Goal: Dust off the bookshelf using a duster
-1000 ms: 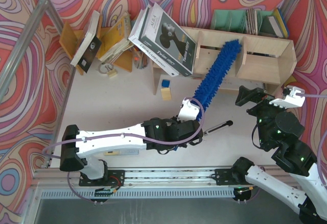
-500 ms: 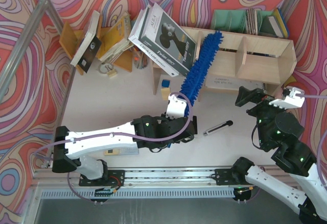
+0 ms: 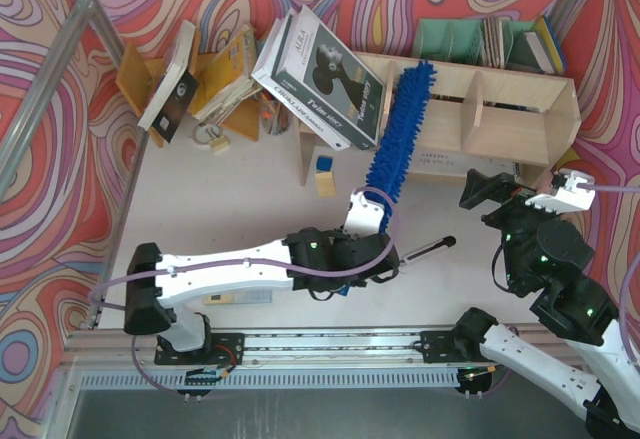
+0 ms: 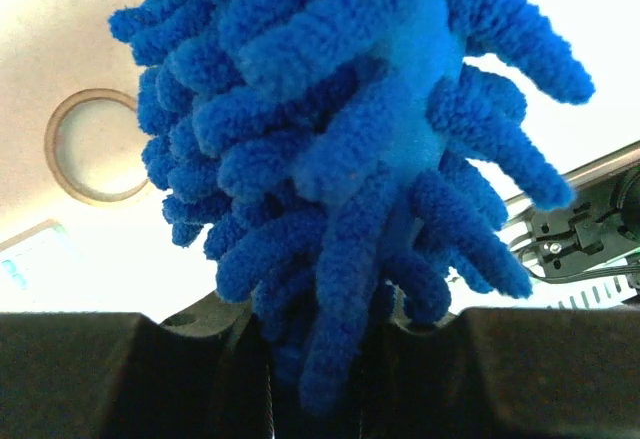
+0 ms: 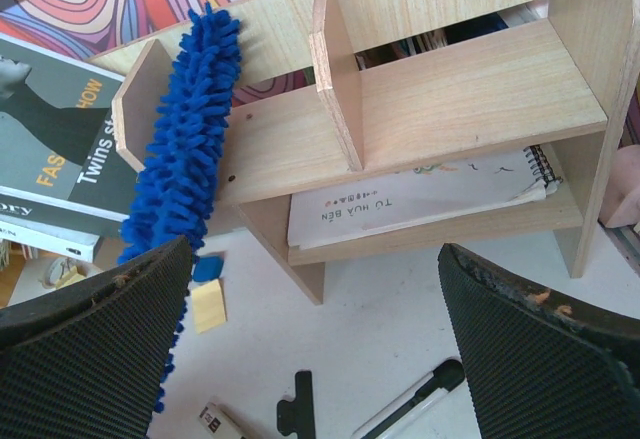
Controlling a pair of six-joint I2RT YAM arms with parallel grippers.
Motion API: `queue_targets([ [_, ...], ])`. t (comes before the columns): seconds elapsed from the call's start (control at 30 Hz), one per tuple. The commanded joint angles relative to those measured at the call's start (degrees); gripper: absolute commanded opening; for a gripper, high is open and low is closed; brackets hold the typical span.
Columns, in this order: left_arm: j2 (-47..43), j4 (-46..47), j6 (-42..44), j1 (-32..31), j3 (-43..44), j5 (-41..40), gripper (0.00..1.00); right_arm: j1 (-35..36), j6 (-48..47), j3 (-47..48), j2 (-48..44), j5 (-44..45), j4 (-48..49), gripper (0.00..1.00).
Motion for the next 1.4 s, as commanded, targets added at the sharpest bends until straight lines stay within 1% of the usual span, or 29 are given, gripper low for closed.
queue_targets([
  [0.0,3.2,1.1,2.9,-0.7,4.6,-0.1,0.00,0.2,-0.3,-0.4,0.4,0.4,0.4,0.99],
  [0.1,2.4,0.8,2.6,-0.8,3.9,-0.8,0.00,0.2,0.3,-1.3,0.8,-0.3,0.5,0.99],
  [0.4,-4.2,-2.8,-1.5,-0.8,-2.0,-4.5,0.00,0.2,2.5,-2.5,4.2,-1.3,-1.3,0.99],
  [0.5,-5.1,-4.1,-2.6,-0.8,-2.5,-5.2,0.00,0.3,2.5,-2.7,5.0,-1.1,-1.6,0.99],
  [0.6,-5.6,-3.4,-2.7,-0.7,-2.5,-6.7,0.00,0.2,2.2,-3.2,5.5,0.4,-1.8,0.99],
  [0.73,-2.9,1.8,0.8,-0.2,-0.5,-4.1,0.00,0.2,0.5,-4.6,4.7,1.3,-0.6,0.99],
  [0.87,2.9,1.1,4.1,-0.3,5.2,-1.3,0.00,0.2,-2.1,-7.2,3.3,1.2,1.9,0.99],
  [0.97,3.7,2.4,5.0,-0.2,5.0,0.5,0.00,0.2,-3.6,-9.4,2.3,1.3,3.2,0.99],
  [1.13,0.4,0.3,3.2,-0.2,2.1,-1.5,0.00,0.2,-4.7,-10.9,0.3,0.6,5.2,0.99],
  [1.27,-4.5,-0.6,0.8,-0.2,-2.7,-4.2,0.00,0.2,-5.5,-10.8,0.3,1.2,5.4,0.99],
  [1.37,-6.7,-1.5,-0.5,-0.2,-4.4,-5.5,0.00,0.2,-5.4,-10.9,0.6,1.1,5.4,0.99],
])
